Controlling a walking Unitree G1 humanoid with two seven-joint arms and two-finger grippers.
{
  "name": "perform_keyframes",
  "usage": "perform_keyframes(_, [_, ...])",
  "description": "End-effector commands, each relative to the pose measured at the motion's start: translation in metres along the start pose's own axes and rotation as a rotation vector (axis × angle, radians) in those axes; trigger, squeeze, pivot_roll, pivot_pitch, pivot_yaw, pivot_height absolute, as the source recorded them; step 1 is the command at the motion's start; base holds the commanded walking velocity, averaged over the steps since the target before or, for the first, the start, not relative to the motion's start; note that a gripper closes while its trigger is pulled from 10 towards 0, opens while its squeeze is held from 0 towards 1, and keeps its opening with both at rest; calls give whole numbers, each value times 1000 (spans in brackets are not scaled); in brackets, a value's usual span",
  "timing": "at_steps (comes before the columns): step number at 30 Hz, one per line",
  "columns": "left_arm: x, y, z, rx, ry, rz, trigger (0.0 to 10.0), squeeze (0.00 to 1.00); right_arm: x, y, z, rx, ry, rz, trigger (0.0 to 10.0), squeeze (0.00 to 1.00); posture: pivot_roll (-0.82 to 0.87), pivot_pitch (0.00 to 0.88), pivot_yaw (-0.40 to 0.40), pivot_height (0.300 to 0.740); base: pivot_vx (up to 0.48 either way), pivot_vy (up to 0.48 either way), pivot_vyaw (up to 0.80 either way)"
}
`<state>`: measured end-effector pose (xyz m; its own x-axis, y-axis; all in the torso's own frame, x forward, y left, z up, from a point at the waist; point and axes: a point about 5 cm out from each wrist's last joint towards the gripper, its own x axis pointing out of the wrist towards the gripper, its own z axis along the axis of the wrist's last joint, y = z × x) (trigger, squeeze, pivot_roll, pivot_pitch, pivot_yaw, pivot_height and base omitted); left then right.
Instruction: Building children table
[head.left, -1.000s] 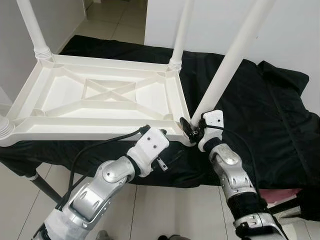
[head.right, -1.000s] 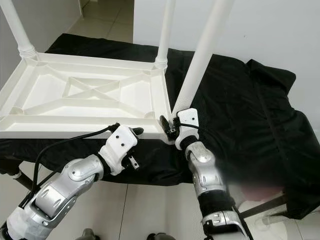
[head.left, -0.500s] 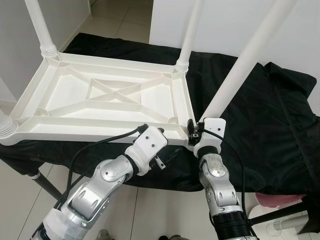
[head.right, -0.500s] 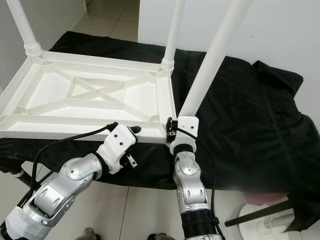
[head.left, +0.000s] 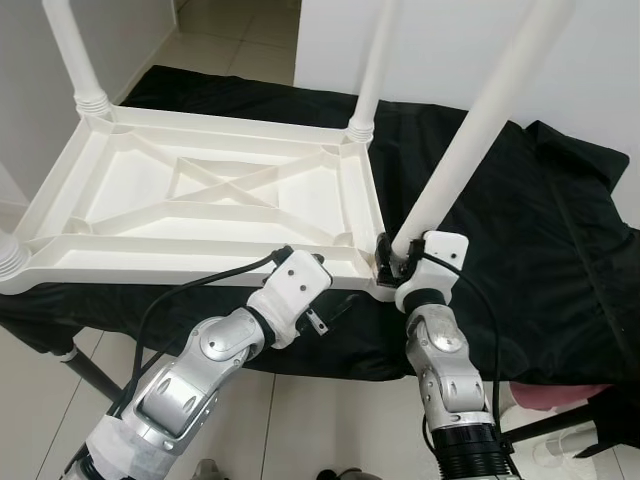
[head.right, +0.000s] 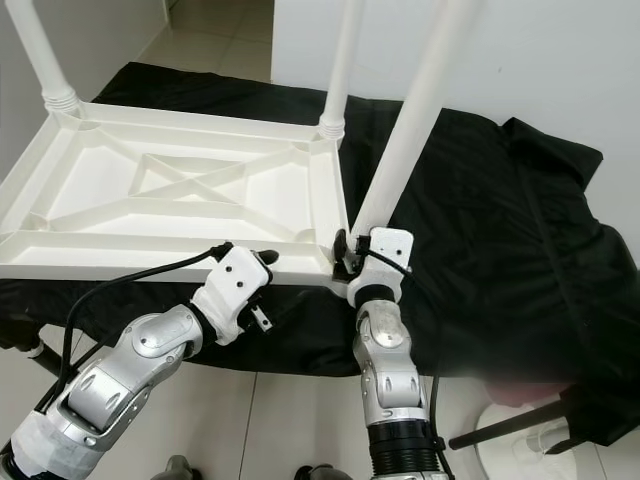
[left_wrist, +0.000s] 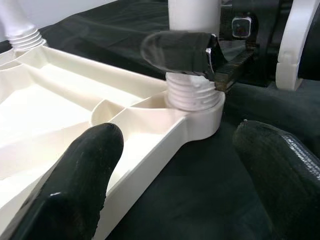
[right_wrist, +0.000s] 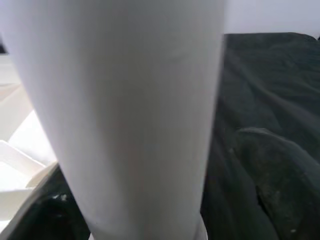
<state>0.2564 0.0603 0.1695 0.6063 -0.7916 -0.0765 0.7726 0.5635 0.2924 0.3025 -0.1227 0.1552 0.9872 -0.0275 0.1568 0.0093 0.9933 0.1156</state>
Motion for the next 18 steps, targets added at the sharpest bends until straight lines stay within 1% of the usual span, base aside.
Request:
perform_keyframes(1, [0, -6, 0, 8, -5, -72, 10000, 0, -3, -3, -2, 13, -1, 1, 10000, 1000, 55, 116, -103, 740, 0, 0, 0])
perform_keyframes(2, [1, -7, 0, 5, -6, -73, 10000, 0, -2, -5, 0, 5, -13, 23, 10000, 1000, 55, 115, -102, 740, 0, 0, 0])
perform_keyframes(3, [1, -7, 0, 4, -7, -72, 10000, 0, 0, -8, 2, -20, -28, 53, 10000, 0, 55, 115, -103, 740, 0, 0, 0])
perform_keyframes(5, [1, -7, 0, 4, -7, -72, 10000, 0, 0, -8, 2, -20, -28, 53, 10000, 0, 55, 115, -103, 740, 0, 0, 0])
perform_keyframes(7, [2, -6, 1, 5, -8, -67, 10000, 0, 3, -14, 2, -54, -38, 105, 10000, 0, 56, 109, -102, 740, 0, 0, 0])
perform_keyframes(9, [2, -6, 1, 5, -8, -67, 10000, 0, 3, -14, 2, -54, -38, 105, 10000, 0, 56, 109, -102, 740, 0, 0, 0])
perform_keyframes(11, [2, -5, 1, 9, -7, -67, 10000, 0, 7, -19, -5, -97, -15, 207, 10000, 0, 57, 108, -101, 740, 0, 0, 0])
perform_keyframes(12, [2, -5, 1, 11, -6, -68, 10000, 0, 8, -21, -7, -112, -8, 236, 10000, 0, 57, 108, -101, 740, 0, 0, 0])
perform_keyframes(14, [2, -5, 1, 13, -9, -72, 10000, 0, 9, -24, -9, -123, 2, 255, 10000, 0, 62, 104, -102, 740, 0, 0, 0])
perform_keyframes(17, [3, -6, 2, 13, -11, -74, 10000, 0, 13, -26, -14, -138, 22, 336, 10000, 0, 61, 103, -98, 740, 0, 0, 0])
perform_keyframes(18, [3, -6, 2, 13, -11, -74, 10000, 0, 13, -26, -14, -138, 22, 336, 10000, 0, 61, 103, -98, 740, 0, 0, 0])
